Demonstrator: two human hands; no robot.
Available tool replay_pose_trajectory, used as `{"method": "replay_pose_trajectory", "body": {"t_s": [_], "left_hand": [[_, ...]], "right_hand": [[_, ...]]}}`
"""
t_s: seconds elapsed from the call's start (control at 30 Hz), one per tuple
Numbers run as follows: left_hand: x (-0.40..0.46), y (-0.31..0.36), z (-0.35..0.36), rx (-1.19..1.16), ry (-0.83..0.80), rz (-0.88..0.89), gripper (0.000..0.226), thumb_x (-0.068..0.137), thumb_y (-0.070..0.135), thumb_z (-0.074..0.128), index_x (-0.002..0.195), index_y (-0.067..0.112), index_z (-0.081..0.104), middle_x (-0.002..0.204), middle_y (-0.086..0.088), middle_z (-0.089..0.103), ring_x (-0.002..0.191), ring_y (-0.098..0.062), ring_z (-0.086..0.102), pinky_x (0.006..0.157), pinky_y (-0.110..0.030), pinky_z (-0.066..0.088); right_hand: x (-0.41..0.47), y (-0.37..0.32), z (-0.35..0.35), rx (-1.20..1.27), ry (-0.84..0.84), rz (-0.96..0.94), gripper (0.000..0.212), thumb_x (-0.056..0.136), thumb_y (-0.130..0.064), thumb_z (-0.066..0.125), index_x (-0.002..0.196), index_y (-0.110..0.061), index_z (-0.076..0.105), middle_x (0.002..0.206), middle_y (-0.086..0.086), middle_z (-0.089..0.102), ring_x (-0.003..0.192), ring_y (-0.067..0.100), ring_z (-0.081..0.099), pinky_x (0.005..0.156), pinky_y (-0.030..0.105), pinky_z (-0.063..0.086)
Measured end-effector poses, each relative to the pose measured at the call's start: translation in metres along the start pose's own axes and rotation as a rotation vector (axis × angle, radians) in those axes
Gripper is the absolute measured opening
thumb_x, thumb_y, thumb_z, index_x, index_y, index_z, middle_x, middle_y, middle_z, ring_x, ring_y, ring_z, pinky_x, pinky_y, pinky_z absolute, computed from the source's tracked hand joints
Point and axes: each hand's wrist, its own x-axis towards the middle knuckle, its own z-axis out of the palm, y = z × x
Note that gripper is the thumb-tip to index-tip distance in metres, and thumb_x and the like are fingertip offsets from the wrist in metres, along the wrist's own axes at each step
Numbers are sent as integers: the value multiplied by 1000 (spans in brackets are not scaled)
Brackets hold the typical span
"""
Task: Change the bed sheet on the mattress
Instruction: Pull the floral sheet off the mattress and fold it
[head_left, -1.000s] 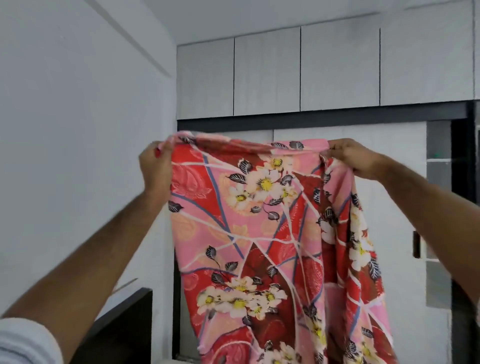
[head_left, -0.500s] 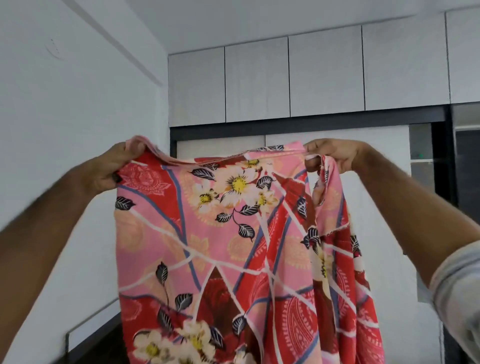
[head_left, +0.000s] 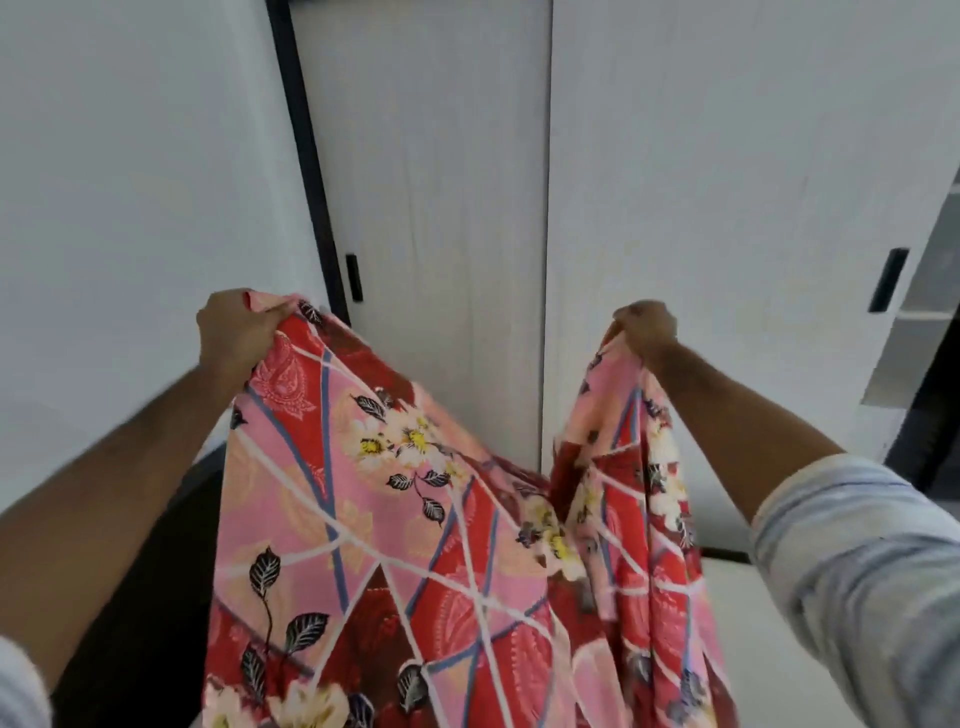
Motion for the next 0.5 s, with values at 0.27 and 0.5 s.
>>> {"method": "replay_pose_trajectory", "body": {"t_s": [0.27, 0.5], "left_hand": [[-17, -60, 67, 17, -10, -161, 36, 93, 41, 66, 96, 5, 71, 89, -9, 68, 83, -24, 65, 75, -31, 48], [-56, -78, 112, -262, -309, -374, 28, 87, 36, 76, 72, 17, 62, 82, -18, 64, 68, -29, 66, 54, -38, 60]], "right_hand": [[27, 41, 24, 81, 141, 28, 24, 97, -17, 55, 112, -12, 73, 118, 7, 72, 114, 23, 64, 82, 17, 38], [-32, 52, 90, 79, -25, -4, 21, 94, -24, 63, 101, -11, 77, 105, 7, 75, 102, 23, 68, 92, 35, 53]]}}
